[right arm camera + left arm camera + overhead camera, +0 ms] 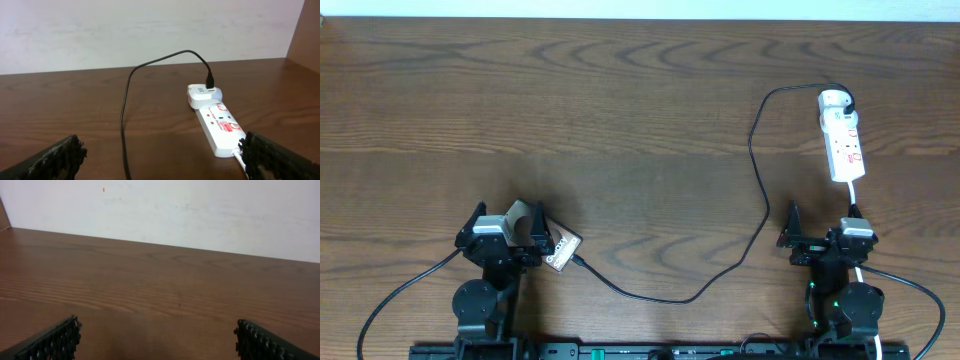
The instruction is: Plug charger to phone and switch on socket
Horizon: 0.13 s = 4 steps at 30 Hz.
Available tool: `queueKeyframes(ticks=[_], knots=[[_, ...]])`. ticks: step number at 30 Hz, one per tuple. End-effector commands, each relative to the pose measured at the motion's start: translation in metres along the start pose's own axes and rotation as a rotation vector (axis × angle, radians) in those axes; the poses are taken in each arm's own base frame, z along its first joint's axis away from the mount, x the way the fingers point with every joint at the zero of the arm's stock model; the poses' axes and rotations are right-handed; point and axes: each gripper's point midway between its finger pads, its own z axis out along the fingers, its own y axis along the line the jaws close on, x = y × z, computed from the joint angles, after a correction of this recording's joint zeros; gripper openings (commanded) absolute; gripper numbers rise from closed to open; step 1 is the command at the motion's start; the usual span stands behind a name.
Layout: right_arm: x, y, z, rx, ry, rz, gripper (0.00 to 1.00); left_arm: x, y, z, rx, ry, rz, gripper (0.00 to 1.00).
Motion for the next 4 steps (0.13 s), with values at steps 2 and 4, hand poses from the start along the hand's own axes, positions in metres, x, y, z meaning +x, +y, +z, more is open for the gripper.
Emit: queueKeyframes(ticks=[2, 4], knots=[[0.0000, -0.0004, -0.0004, 0.000, -0.002, -0.012, 0.99, 0.0153, 0.0011, 0.0007, 0.000, 0.047, -0.012, 0.98], [0.0000, -0.0004, -0.0004, 0.000, -0.002, -0.012, 0.99, 0.0153, 0.0011, 0.0007, 0.000, 0.047, -0.012, 0.98]])
